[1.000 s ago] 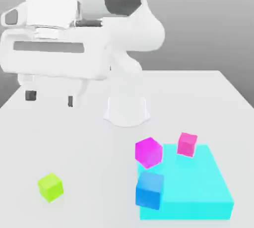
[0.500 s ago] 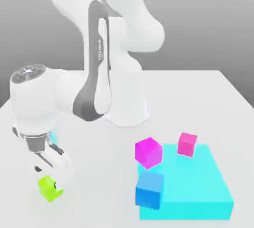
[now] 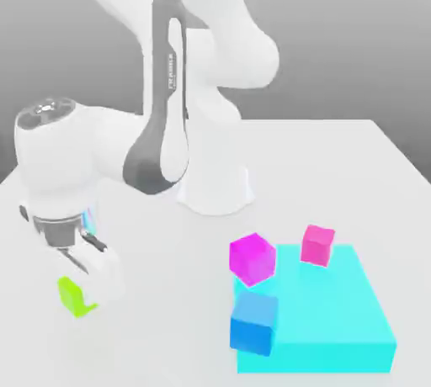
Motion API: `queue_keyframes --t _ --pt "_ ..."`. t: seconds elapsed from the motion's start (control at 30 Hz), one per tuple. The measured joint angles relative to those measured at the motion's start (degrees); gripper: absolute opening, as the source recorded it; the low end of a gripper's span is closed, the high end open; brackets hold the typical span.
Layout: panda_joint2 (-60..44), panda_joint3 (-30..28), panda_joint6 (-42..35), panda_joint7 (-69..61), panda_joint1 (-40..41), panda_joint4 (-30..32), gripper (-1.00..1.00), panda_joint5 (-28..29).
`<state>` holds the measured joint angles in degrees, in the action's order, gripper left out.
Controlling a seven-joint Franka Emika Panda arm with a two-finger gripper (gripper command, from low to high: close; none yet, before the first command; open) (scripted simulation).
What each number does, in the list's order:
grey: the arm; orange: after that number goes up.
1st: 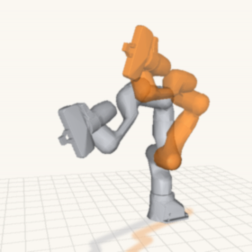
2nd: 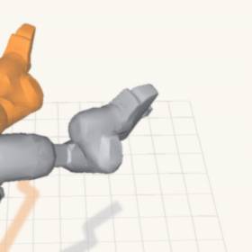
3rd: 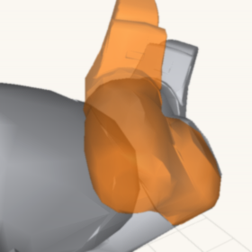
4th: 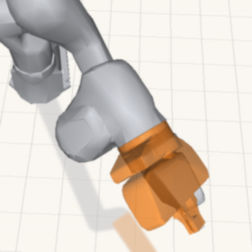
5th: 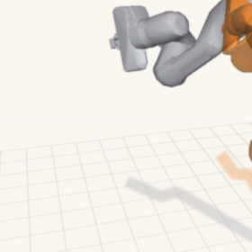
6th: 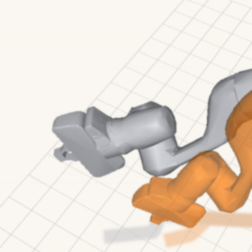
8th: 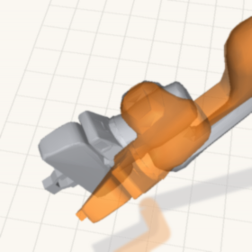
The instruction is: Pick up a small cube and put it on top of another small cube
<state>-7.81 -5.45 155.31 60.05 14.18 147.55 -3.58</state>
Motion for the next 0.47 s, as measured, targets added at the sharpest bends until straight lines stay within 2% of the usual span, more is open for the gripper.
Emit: queue_keyframes --t 0.2,0.27,0.33,0.37,0.47 --pt "9.4 8.9 -13.6 8.4 -16.0 -4.3 -1.0 2.5" --pt "8.5 8.7 -13.0 9.9 -19.2 -4.6 -1.0 3.2" --pt "5.3 7.8 -9.2 10.4 -19.5 -4.1 -1.0 3.6" --pt "3.6 7.5 -7.3 10.6 -18.9 -3.8 1.0 3.7" --pt "3.6 7.5 -7.3 10.6 -18.9 -3.8 1.0 3.7"
